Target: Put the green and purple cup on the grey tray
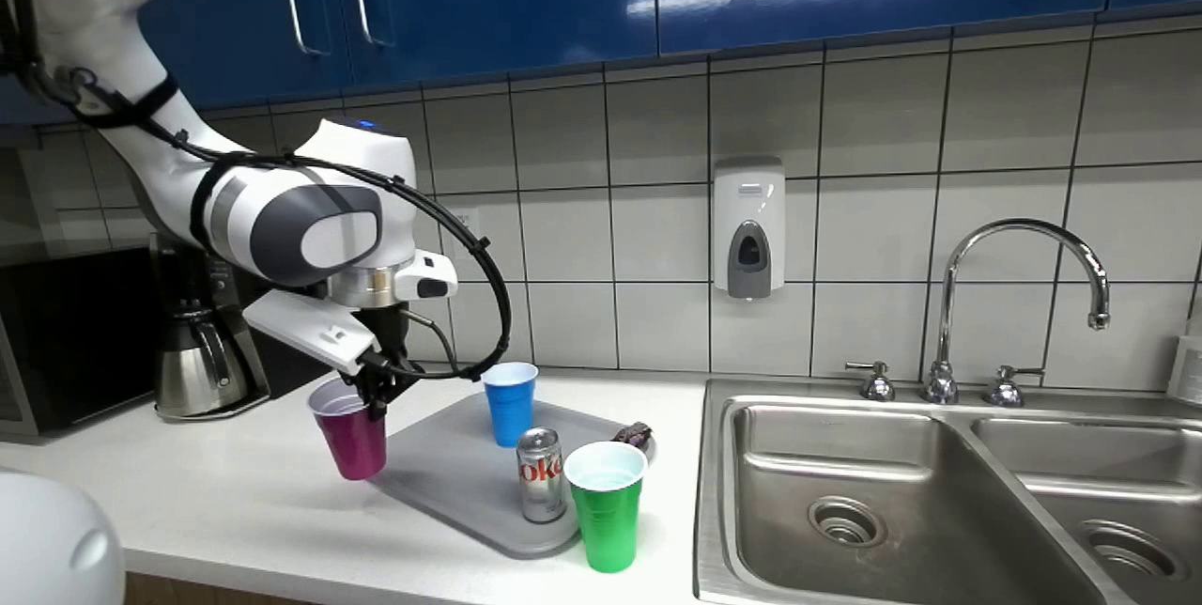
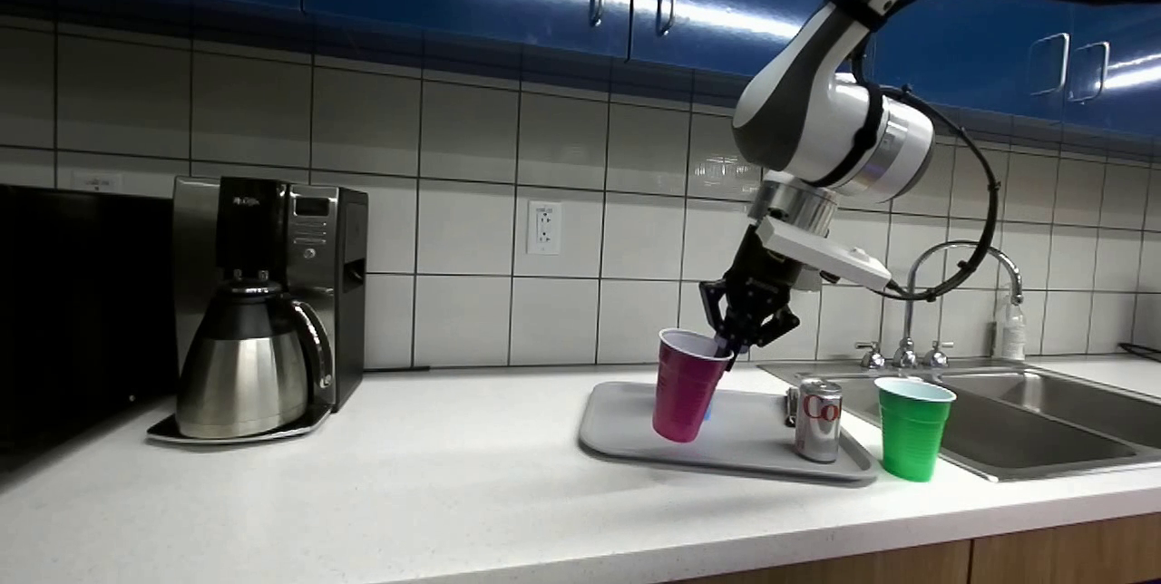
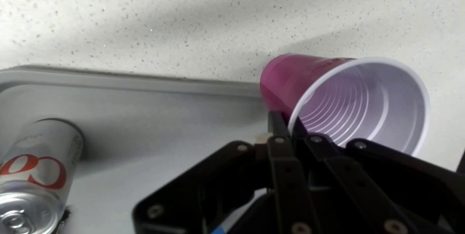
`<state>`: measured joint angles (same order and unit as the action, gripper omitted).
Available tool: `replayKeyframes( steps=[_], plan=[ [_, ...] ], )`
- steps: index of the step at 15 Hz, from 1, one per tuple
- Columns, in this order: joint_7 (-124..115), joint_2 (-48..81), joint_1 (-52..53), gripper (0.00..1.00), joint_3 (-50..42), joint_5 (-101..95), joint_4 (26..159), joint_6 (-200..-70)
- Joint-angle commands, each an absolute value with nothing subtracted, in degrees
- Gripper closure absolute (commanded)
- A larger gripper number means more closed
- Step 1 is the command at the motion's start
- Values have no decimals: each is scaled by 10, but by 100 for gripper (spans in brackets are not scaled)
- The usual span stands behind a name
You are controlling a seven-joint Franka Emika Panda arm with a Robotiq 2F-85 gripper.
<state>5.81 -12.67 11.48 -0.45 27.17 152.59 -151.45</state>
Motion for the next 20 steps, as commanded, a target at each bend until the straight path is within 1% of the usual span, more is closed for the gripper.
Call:
replayKeyframes(
  steps=[1,14,20],
  plan=[
    [48,-95,116,99,10,283,1491,-1529],
    [26,35,92,99,30,259,1395,-1569],
    [6,72,81,99,36,242,1368,-1570]
  ],
)
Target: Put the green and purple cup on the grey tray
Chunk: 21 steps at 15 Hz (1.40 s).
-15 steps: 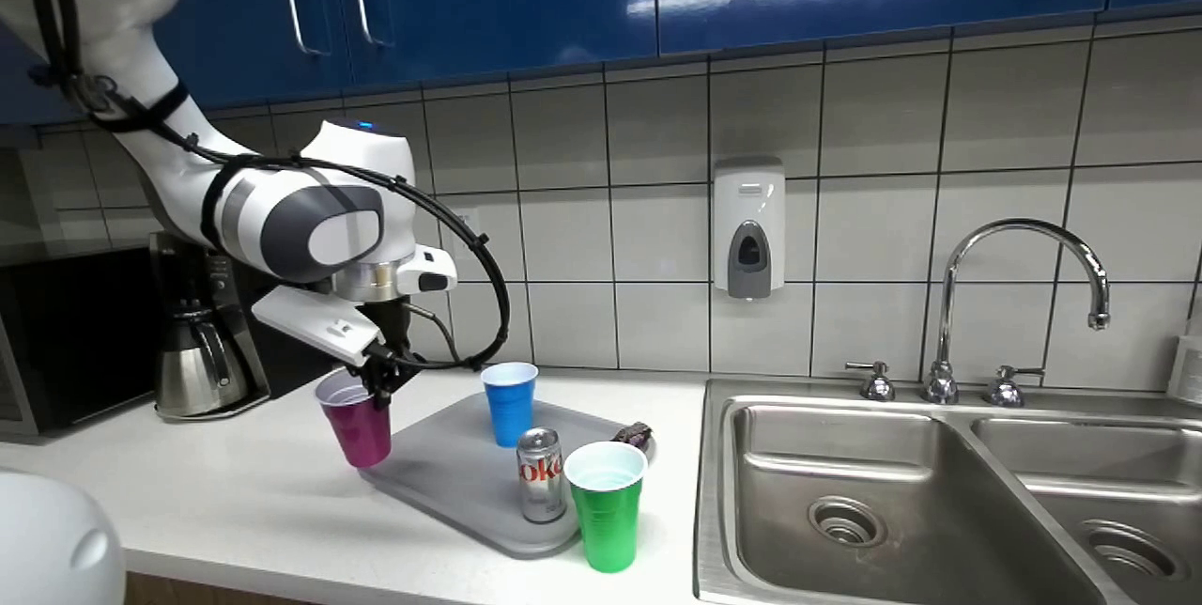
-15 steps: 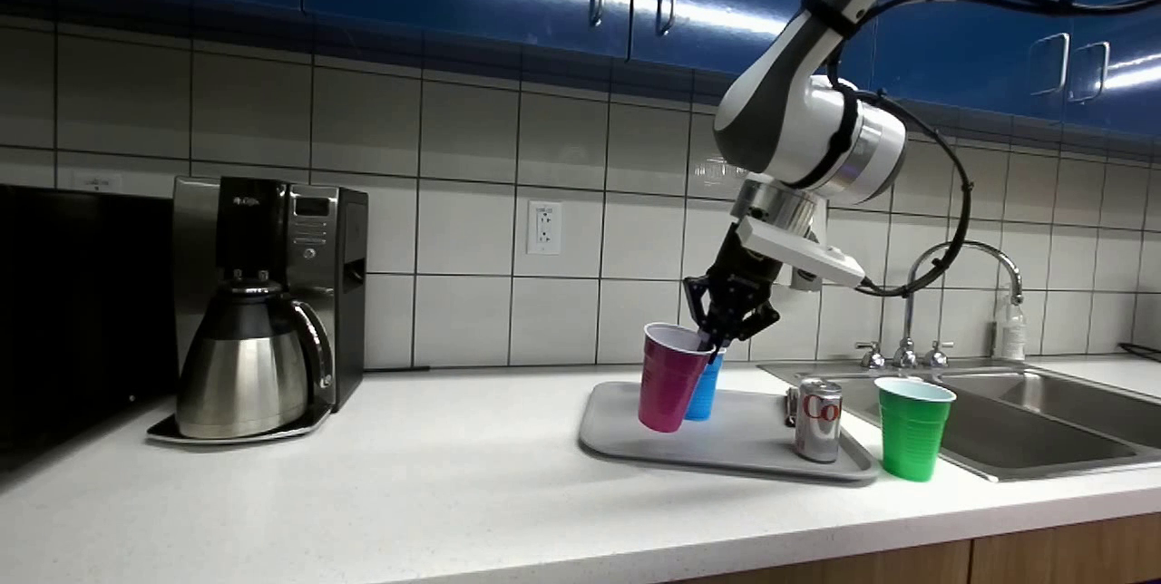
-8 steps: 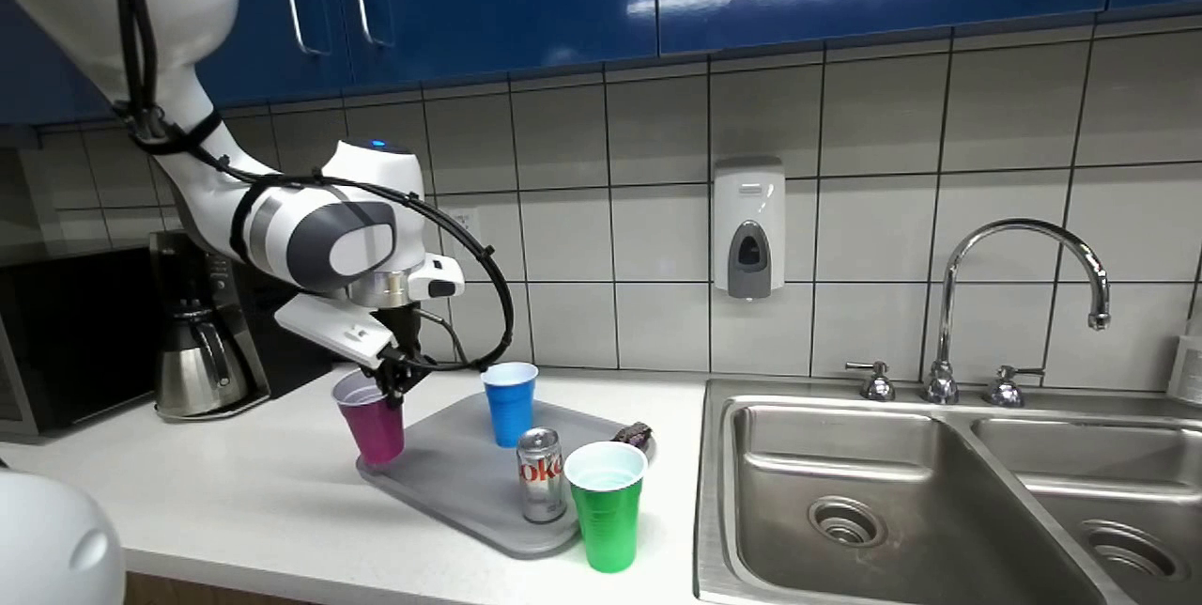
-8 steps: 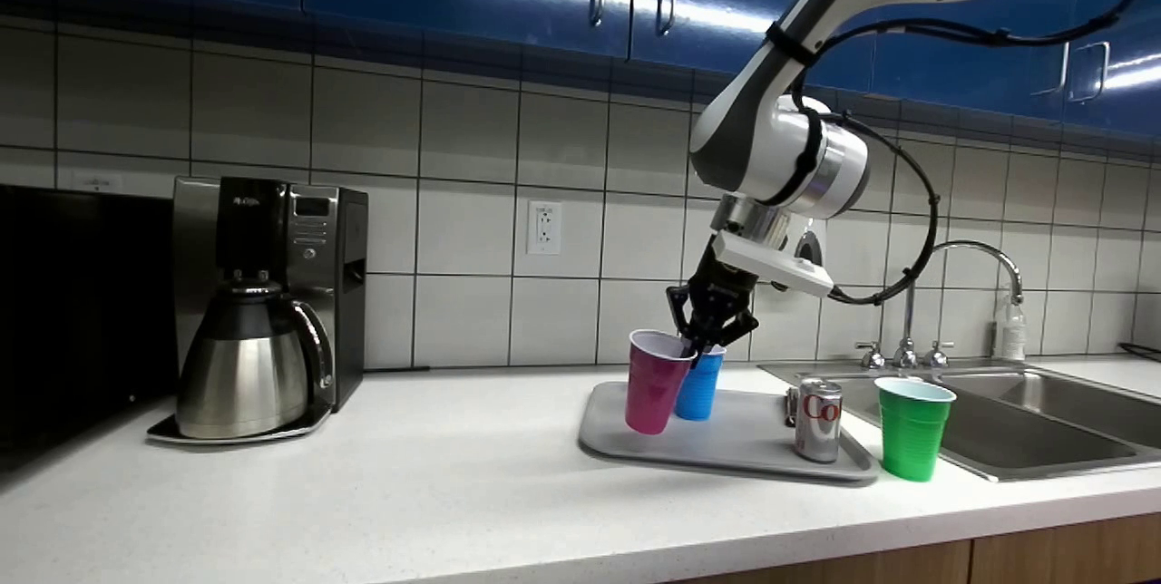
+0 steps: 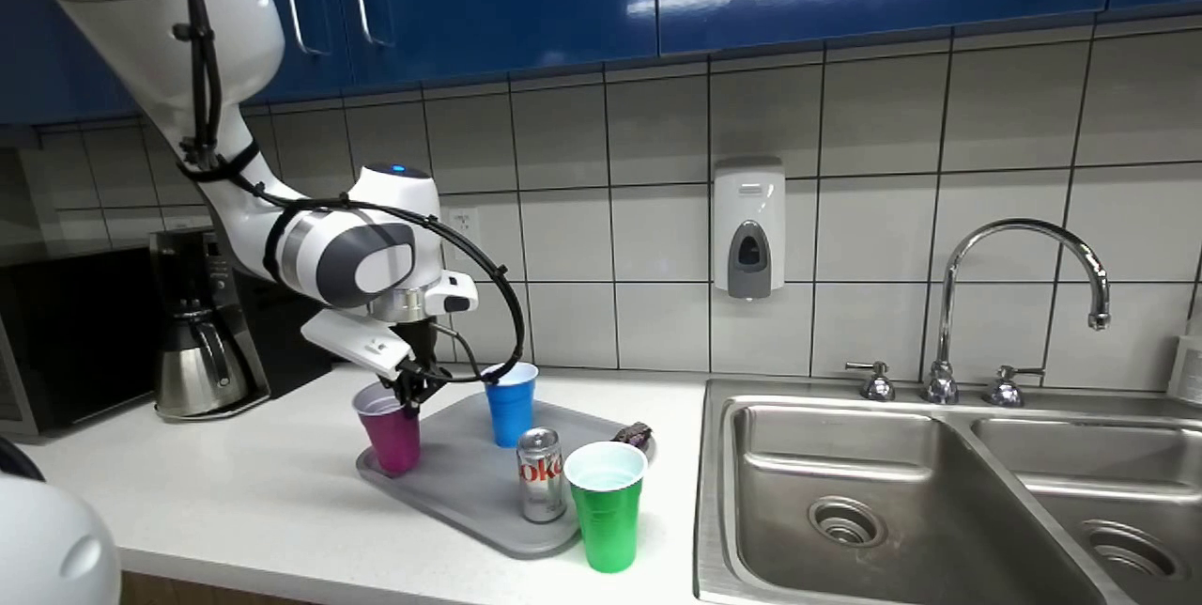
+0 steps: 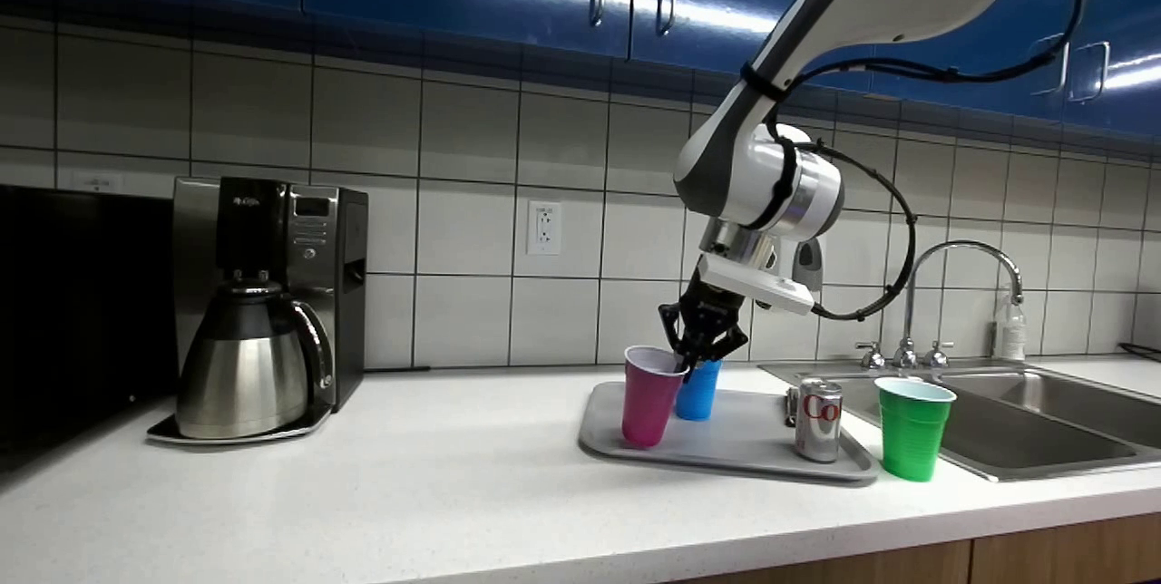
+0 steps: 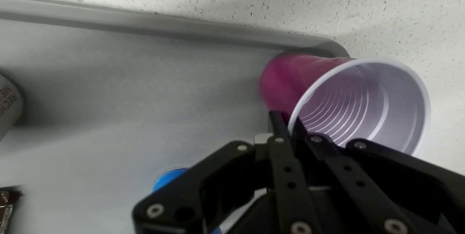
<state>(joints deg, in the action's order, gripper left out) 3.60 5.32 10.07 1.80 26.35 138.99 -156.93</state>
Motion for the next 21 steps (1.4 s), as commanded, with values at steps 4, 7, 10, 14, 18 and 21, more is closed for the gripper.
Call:
replayKeyframes(
  steps=[4,7,10,14,18,21],
  plan=[
    [-9,84,77,99,36,226,1359,-1561],
    [-28,89,78,99,36,207,1354,-1559],
    [-51,91,79,68,34,185,1350,-1554],
    [-71,93,79,52,34,170,1349,-1554],
    [-71,87,75,22,34,171,1352,-1549],
    [-62,77,69,0,36,180,1354,-1543]
  ],
)
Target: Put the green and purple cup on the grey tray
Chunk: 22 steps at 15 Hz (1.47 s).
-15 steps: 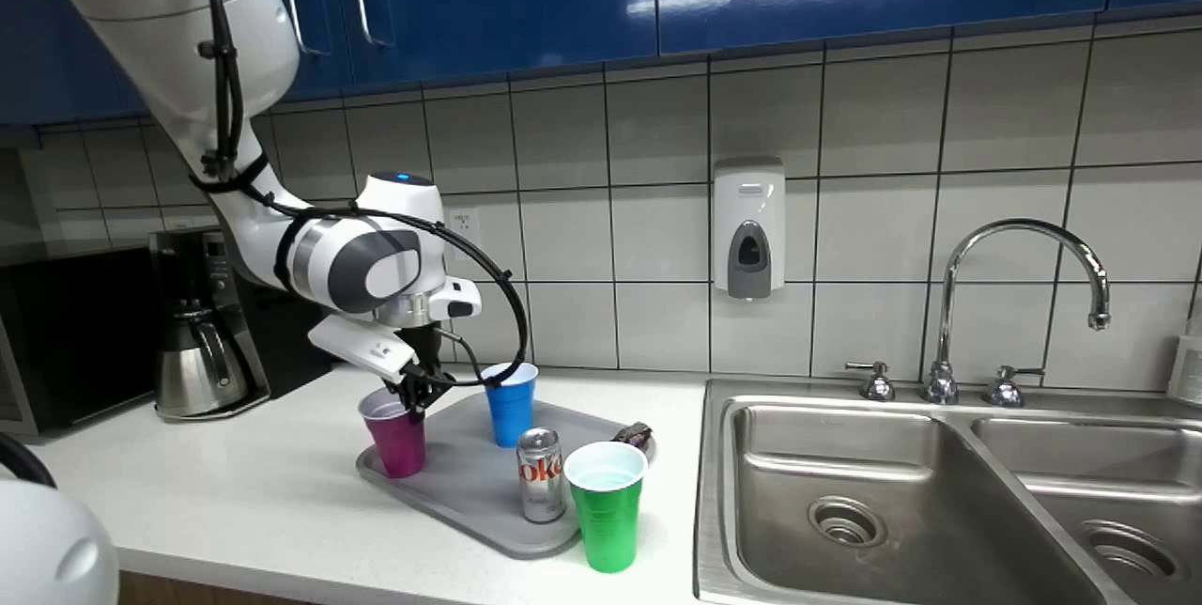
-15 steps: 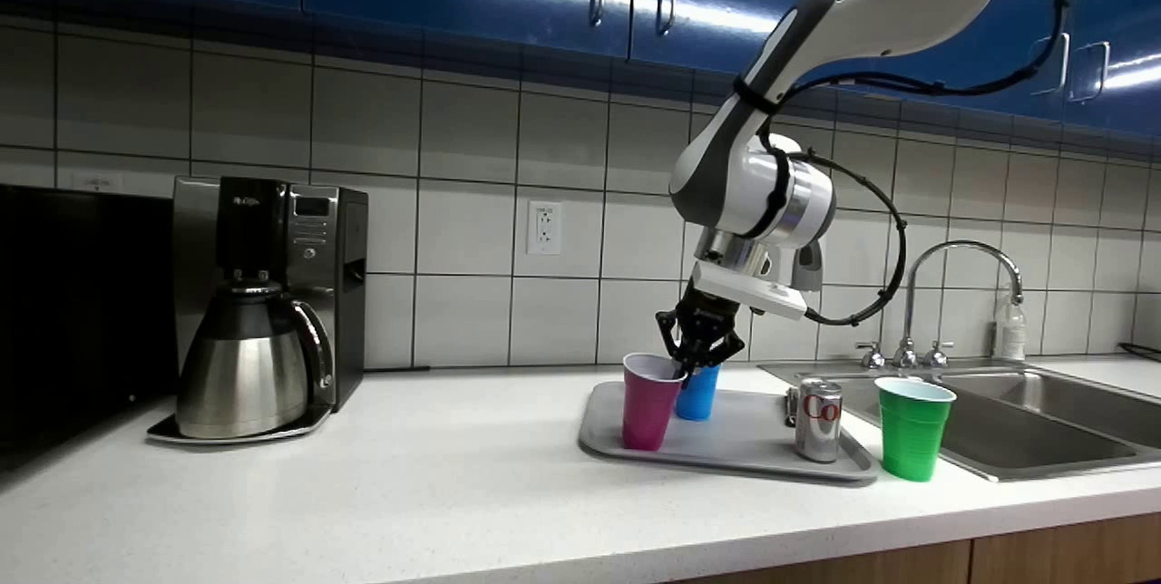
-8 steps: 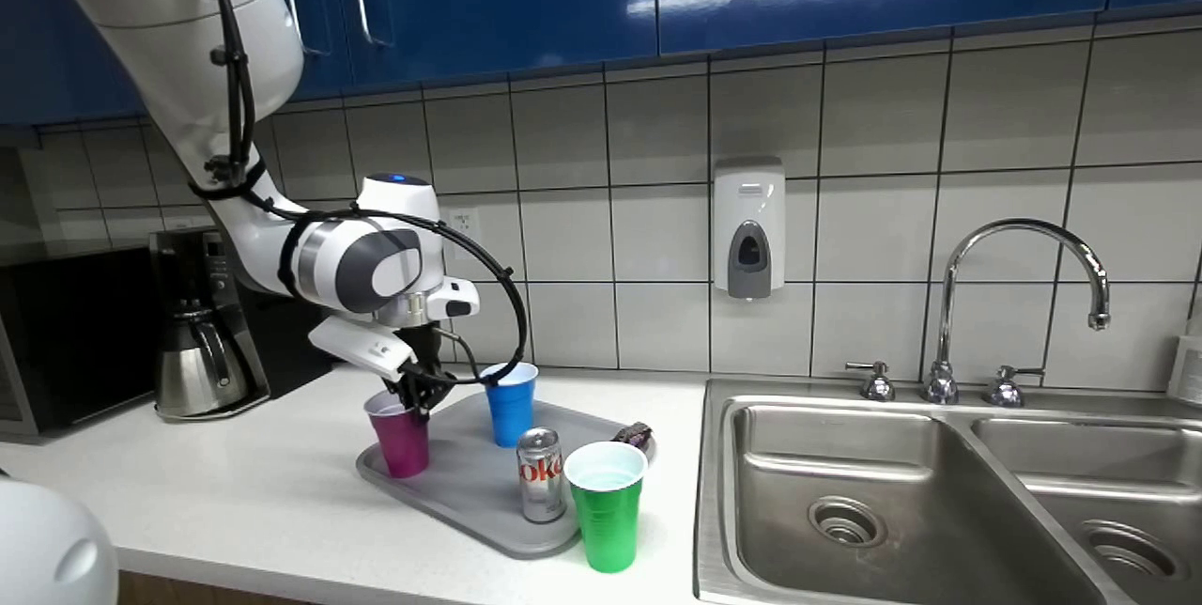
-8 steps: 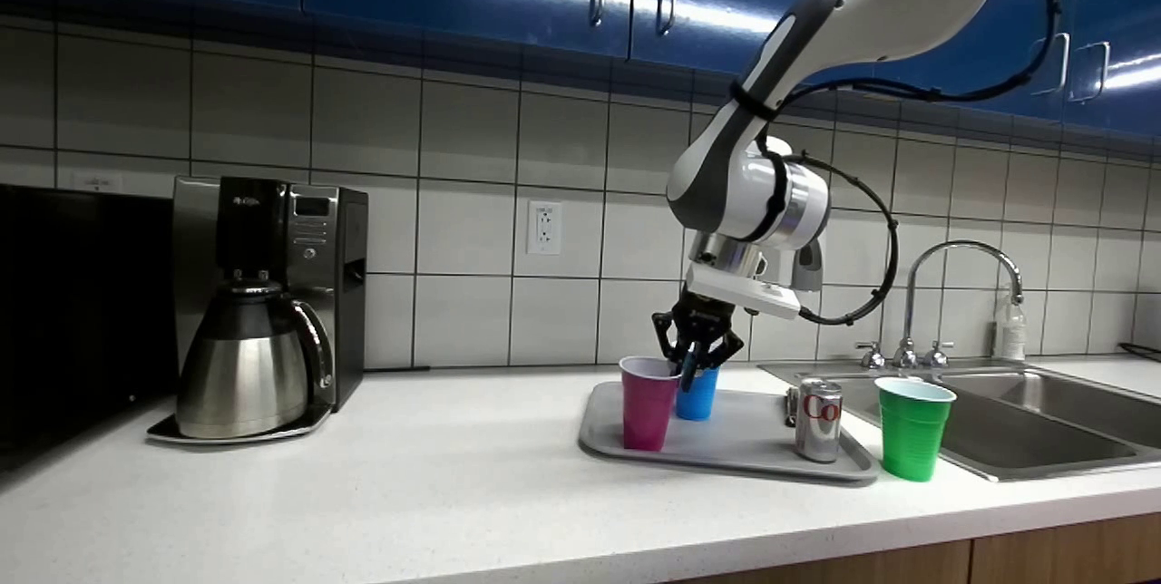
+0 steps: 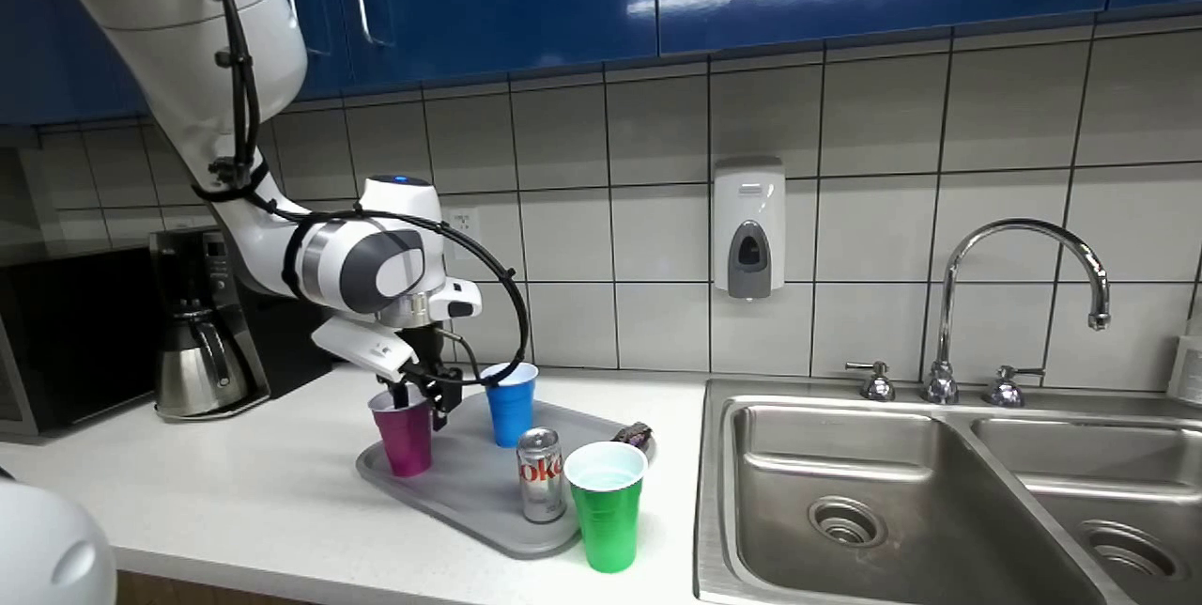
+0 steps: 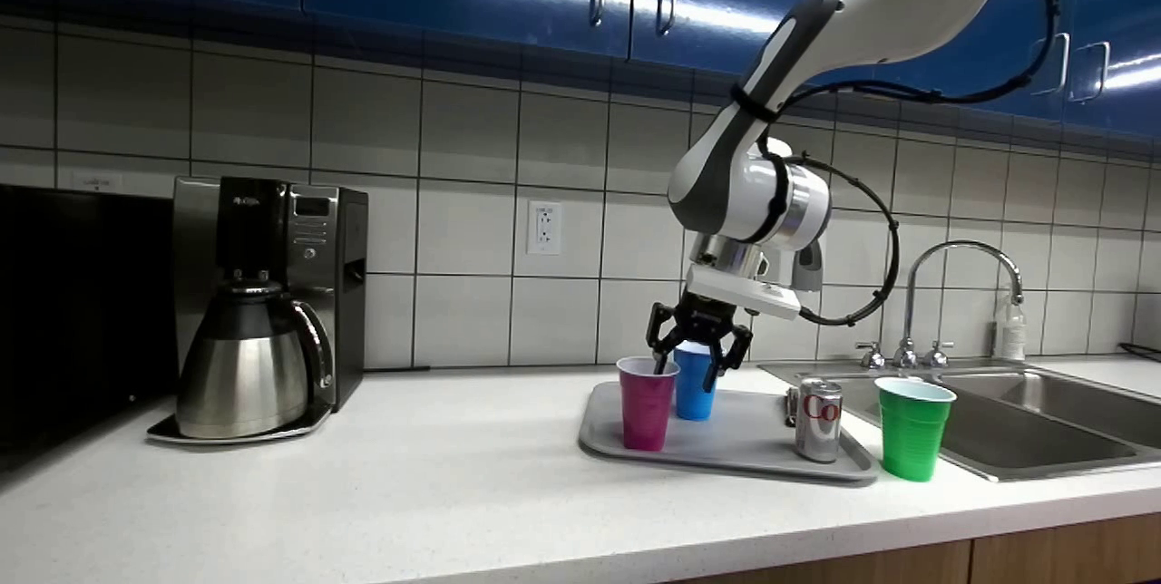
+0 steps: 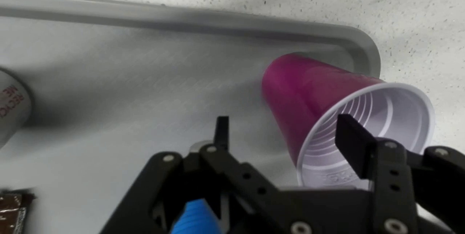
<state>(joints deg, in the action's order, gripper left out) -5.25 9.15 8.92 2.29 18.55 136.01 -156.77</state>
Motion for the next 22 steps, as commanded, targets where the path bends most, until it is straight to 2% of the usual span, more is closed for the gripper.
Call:
replayKeyframes(
  steps=[1,11,22],
  plan=[
    [-58,72,66,0,37,185,1355,-1539],
    [-8,-22,42,0,29,233,1393,-1481],
    [40,-174,5,0,-31,143,1469,-1385]
  ],
)
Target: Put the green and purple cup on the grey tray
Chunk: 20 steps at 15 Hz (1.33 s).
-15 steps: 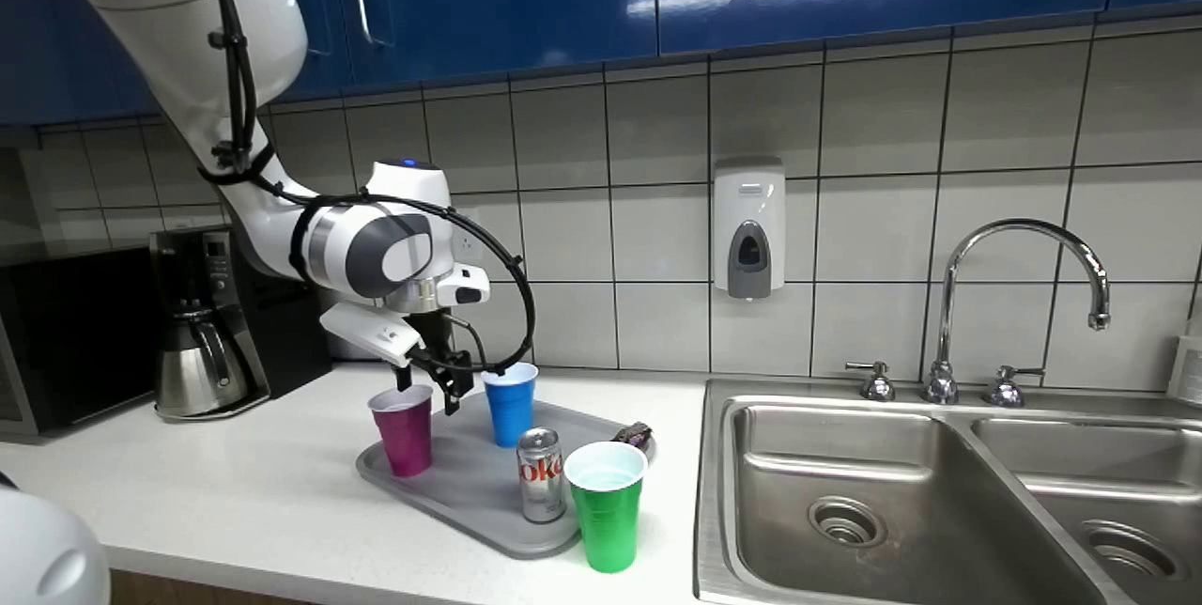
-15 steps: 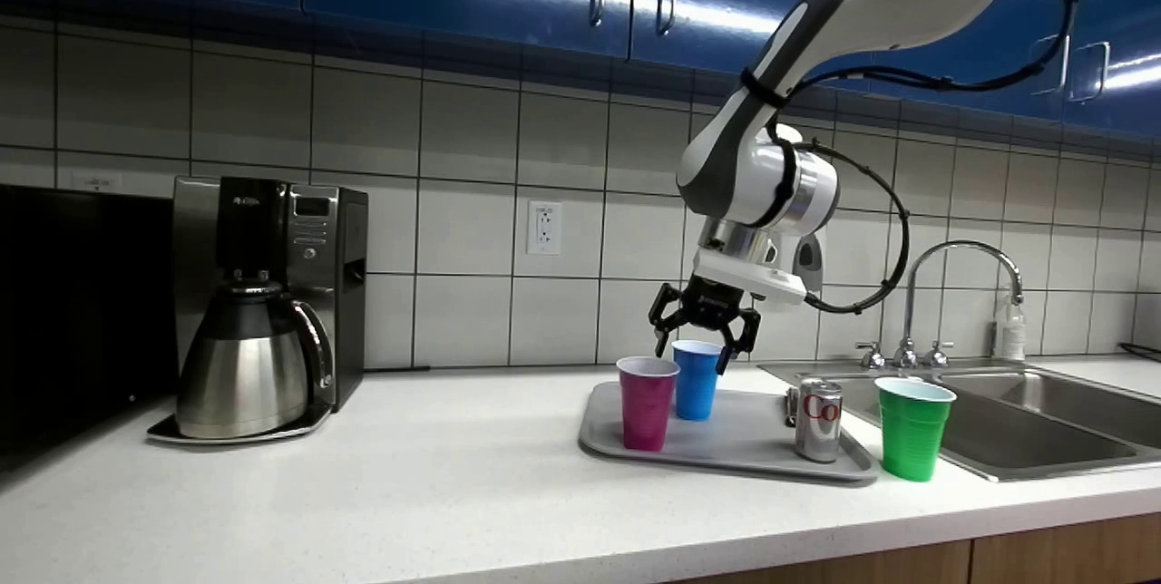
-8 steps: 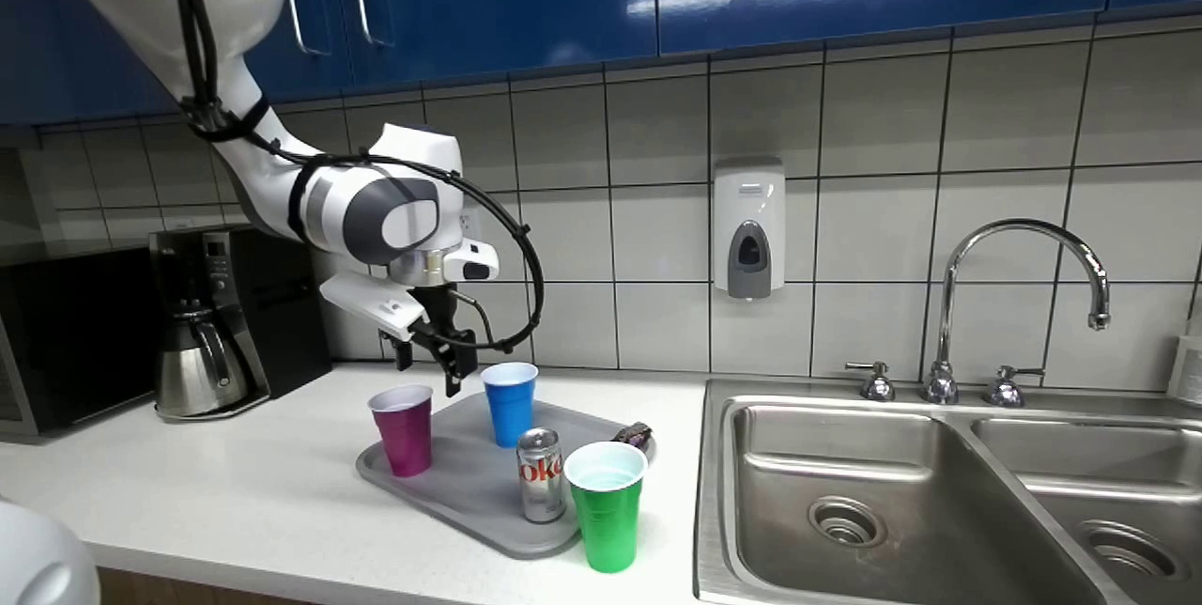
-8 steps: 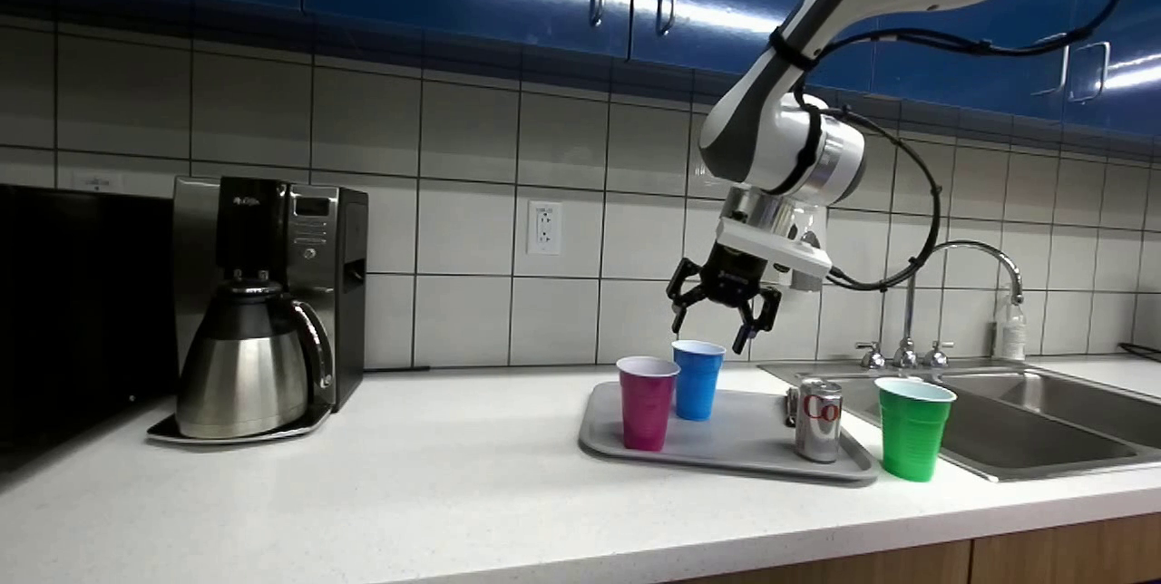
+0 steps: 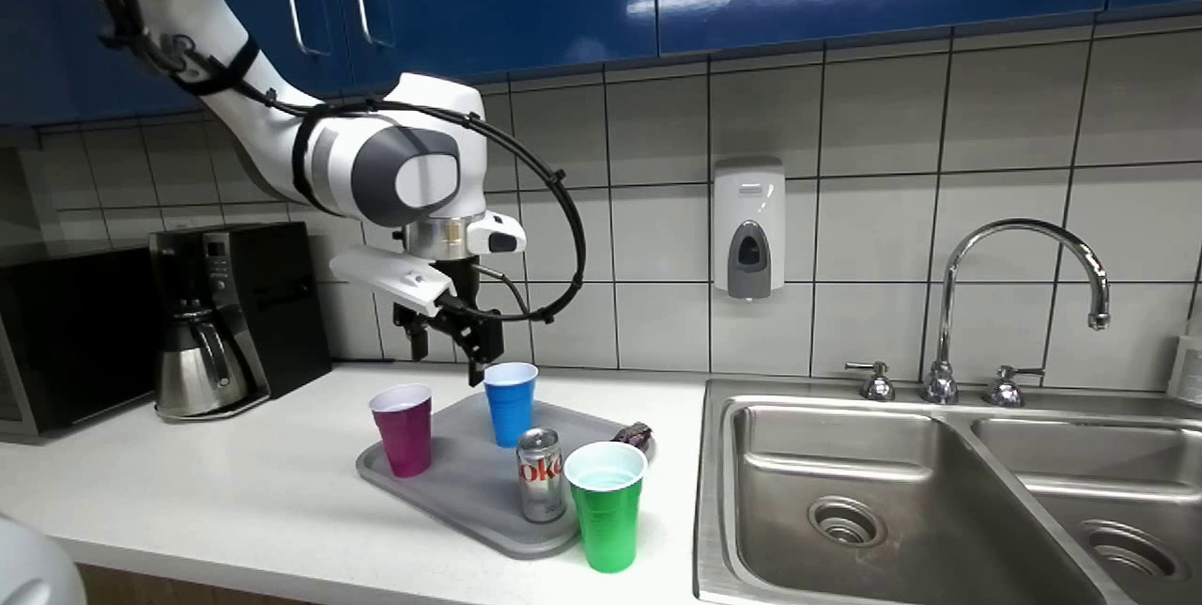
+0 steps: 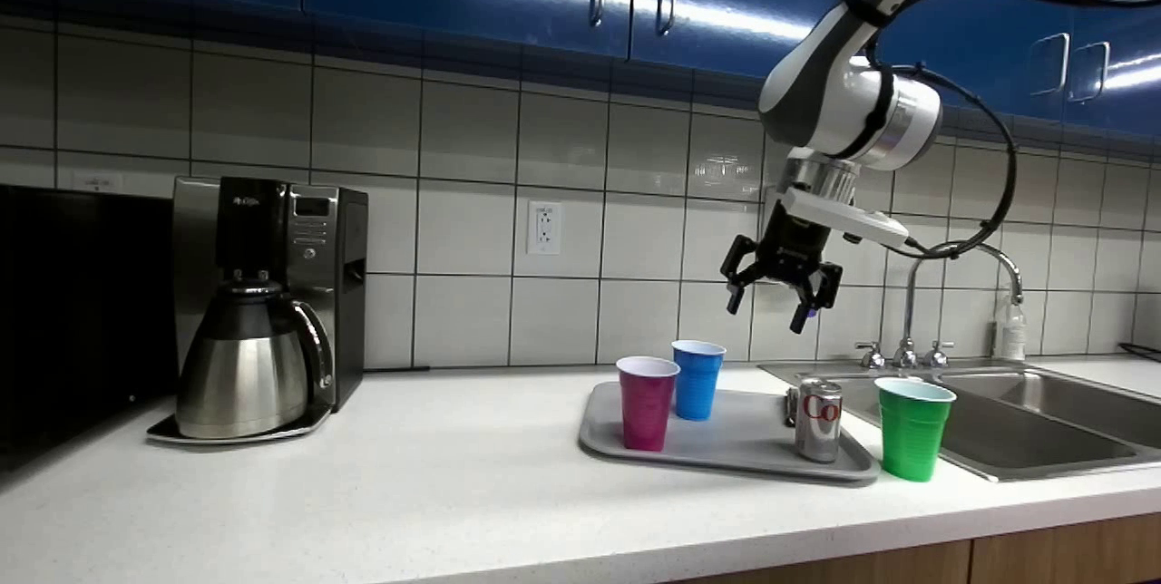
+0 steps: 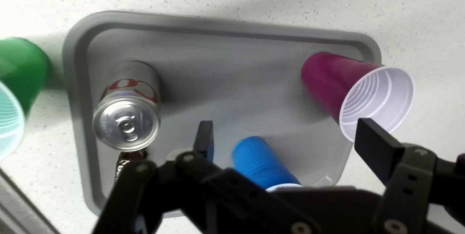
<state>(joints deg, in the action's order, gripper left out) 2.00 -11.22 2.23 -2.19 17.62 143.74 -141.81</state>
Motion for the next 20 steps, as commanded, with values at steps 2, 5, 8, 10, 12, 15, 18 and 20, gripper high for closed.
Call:
replayKeyframes(
  steps=[2,5,8,10,12,15,18,20],
  plan=[
    [49,-202,-3,0,-40,123,1483,-1370],
    [60,-237,-15,0,-54,97,1503,-1362],
    [65,-259,-30,0,-69,73,1519,-1361],
    [67,-266,-41,0,-78,61,1527,-1362],
    [72,-268,-50,0,-88,53,1533,-1369],
    [93,-259,-53,0,-108,58,1532,-1367],
    [114,-243,-56,0,-123,57,1524,-1367],
    [123,-232,-58,0,-129,55,1520,-1371]
  ],
)
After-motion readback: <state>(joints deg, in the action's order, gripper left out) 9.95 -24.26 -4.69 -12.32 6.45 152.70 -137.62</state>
